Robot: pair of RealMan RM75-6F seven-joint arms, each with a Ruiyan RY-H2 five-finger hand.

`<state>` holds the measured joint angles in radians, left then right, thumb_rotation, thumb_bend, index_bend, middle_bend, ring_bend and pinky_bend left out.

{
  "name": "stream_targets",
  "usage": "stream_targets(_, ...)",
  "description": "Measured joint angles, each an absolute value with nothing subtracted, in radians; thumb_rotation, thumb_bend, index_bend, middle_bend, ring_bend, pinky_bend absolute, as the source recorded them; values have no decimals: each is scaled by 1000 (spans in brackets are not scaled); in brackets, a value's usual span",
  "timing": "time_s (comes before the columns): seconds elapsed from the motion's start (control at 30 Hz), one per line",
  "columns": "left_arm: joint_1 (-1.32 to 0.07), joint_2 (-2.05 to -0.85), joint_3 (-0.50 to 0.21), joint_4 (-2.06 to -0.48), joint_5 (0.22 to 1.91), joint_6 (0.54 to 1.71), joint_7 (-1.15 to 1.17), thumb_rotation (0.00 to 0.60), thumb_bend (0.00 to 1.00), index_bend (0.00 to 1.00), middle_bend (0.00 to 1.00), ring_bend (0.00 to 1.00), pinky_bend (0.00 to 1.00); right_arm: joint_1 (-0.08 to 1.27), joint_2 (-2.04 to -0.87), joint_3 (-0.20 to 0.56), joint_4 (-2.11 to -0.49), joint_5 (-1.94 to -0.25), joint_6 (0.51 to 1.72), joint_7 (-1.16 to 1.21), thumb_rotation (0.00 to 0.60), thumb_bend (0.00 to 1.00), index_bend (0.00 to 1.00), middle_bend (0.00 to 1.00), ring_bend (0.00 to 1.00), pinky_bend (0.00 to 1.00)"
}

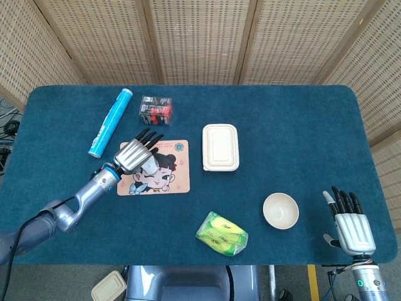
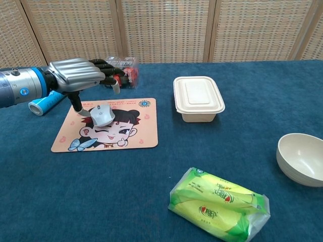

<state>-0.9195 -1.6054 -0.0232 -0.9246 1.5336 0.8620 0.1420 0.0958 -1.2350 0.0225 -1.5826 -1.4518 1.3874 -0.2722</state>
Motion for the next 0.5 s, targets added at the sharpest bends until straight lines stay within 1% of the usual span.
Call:
stream_targets(0.07,-919,-1603,-24,-932,1542,875,137,600,160,39,0,0,0,95,-1234,22,-1583,-1454,1390,-272,600,105,0,0,0,0)
stream_targets(0.13,-918,-1599,-24,-941,1543,878,135,600,155,8,0,0,0,94,-1233,21,-1586,-1457,1393,-270,600,105,0,0,0,0)
stream_targets(0.37,-909,-1583,-26,-977,1547,902,130,600,142,0,0,0,0,93,-1231,19,-1589,-1462,1396,-268,600,105,0,0,0,0)
stream_targets(0.5,-892,-1559,-31,-1036,1544,937,115,600,139,0,0,0,0,93,-1228,19,-1590,-1462,1395,-265,600,105,0,0,0,0)
